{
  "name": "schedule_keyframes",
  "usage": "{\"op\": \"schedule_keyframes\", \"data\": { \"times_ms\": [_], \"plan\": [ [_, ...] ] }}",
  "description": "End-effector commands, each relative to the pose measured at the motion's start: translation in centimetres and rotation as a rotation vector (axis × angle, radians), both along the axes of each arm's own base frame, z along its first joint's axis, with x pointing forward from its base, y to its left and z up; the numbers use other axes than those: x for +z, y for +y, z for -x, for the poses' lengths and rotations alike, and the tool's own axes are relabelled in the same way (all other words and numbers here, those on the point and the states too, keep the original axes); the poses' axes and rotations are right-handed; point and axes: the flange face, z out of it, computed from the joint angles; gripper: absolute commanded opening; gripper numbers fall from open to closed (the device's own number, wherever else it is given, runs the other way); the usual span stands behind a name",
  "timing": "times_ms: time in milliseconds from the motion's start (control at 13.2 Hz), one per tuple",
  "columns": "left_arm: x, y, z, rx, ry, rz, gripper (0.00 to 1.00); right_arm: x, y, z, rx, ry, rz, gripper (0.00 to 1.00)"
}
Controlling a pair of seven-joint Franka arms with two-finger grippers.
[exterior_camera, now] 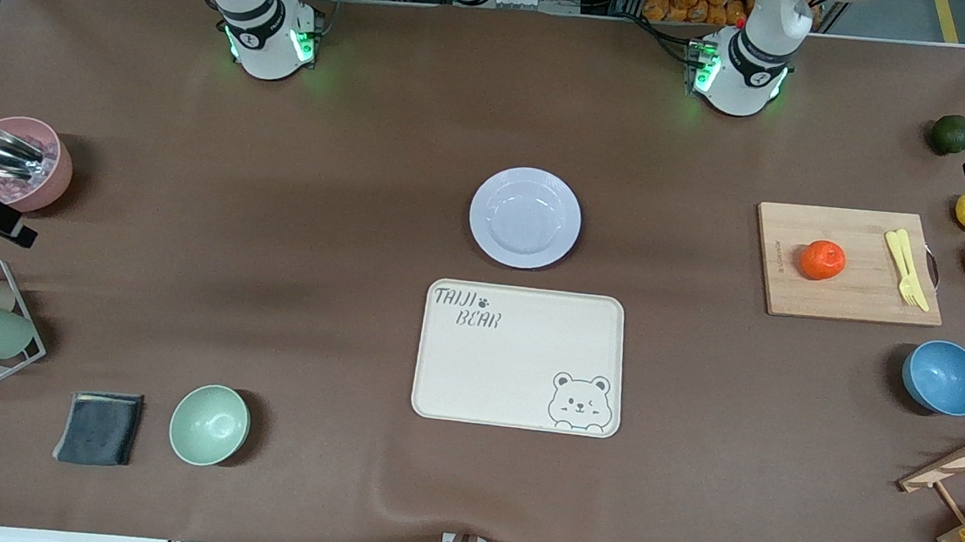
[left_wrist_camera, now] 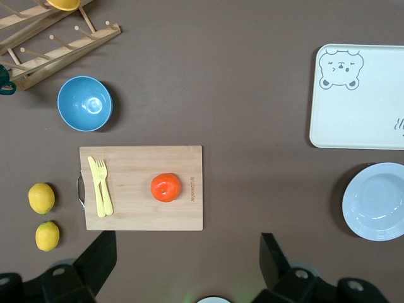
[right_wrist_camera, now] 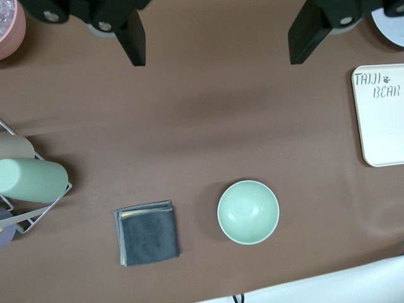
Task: Place orange and plate with both arms
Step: 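Reach the left gripper toward the orange on the cutting board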
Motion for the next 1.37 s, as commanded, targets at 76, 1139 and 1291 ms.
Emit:
{"op": "schedule_keyframes", "data": {
  "times_ms": [76, 1139, 1291],
  "plan": [
    [0.0, -0.7, 0.3, -0.029, 0.014, -0.008, 1.0, 0.5, 2.5, 0.3, 0.042, 0.029, -0.005, 1.0],
    [-21.6, -1.3, -4.6, -0.03, 0.203, -0.08, 1.0, -1.6, 2.4, -0.6, 0.045, 0.054, 0.052, 1.0],
    [-25.6, 0.2, -4.1, -0.011, 0.183, -0.08, 1.0, -3.0, 3.3, -0.4, 0.062, 0.091, 0.045, 1.0]
  ]
}}
